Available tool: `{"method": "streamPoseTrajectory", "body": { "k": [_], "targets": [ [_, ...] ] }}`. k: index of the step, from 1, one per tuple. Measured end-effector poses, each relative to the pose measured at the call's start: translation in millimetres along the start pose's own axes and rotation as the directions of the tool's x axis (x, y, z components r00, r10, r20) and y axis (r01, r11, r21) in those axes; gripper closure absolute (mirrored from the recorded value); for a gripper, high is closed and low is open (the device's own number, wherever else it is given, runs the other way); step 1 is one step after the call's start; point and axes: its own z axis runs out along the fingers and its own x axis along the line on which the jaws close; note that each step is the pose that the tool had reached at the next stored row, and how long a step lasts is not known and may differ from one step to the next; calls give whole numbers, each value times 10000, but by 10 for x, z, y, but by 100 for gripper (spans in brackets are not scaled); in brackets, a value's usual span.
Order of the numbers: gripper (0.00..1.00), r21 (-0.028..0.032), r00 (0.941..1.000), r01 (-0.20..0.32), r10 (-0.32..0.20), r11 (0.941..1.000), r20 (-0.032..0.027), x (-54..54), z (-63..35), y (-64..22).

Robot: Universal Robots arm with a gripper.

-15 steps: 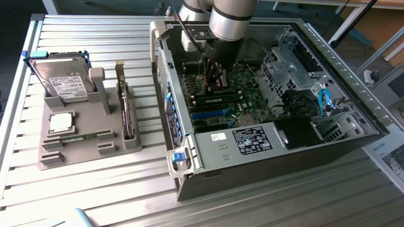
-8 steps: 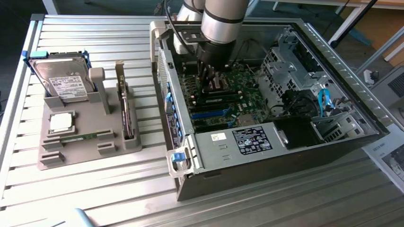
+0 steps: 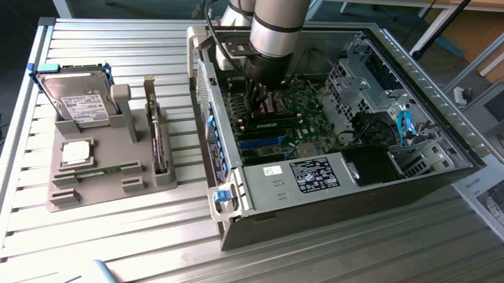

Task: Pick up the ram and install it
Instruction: 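Press down the ram until it locks into place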

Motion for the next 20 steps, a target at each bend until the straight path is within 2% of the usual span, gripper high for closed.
{"method": "streamPoseTrajectory", "body": {
  "k": [20],
  "targets": [
    [89,-1,10000,0,0,10000,-1,-5,80,-1]
  ]
}}
